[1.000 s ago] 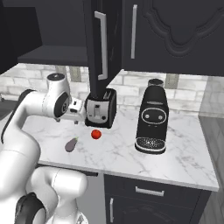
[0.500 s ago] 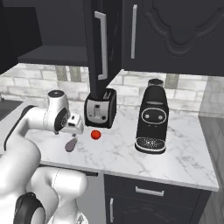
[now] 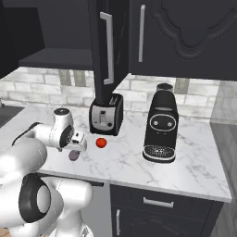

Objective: Pick the eggplant, tomato from the counter and place them in the cabinet. Then close the cabinet.

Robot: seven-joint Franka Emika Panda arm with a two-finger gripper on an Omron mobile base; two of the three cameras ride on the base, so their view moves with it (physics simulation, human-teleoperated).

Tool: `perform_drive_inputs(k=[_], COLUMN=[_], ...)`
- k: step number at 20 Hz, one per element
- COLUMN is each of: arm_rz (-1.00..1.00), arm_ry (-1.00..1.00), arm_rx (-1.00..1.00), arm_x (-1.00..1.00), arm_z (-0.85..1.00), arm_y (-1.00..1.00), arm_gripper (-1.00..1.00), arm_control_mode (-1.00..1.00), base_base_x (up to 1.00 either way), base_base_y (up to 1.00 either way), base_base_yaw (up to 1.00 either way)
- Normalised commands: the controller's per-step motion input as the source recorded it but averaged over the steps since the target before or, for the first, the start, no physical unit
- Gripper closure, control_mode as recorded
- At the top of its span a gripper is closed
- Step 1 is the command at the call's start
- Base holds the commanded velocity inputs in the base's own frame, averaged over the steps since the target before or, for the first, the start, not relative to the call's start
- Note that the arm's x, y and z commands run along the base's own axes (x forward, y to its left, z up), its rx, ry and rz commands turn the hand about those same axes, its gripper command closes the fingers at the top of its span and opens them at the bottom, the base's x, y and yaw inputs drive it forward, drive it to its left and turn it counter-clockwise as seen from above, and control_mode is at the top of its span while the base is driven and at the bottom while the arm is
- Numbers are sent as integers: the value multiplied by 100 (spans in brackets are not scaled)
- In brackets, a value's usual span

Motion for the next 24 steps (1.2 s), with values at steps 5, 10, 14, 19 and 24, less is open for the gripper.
perform_drive_inputs(k=[5,10,14,19,24], arm_rz=[0,0,0,0,6], arm_ry=[0,0,5,2,-16], arm_rx=[1,0,0,-3,0], arm_x=[30,24,14,-7,-20], arm_z=[-49,-45,-51,-20,38], arm_y=[10,0,0,1,0], arm_gripper=[-100,-100,100,100,100], arm_control_mode=[-100,-100,-100,-100,-100], base_base_x=[0,0,0,0,0], base_base_y=[0,0,0,0,0], base_base_yaw=[0,0,0,0,0])
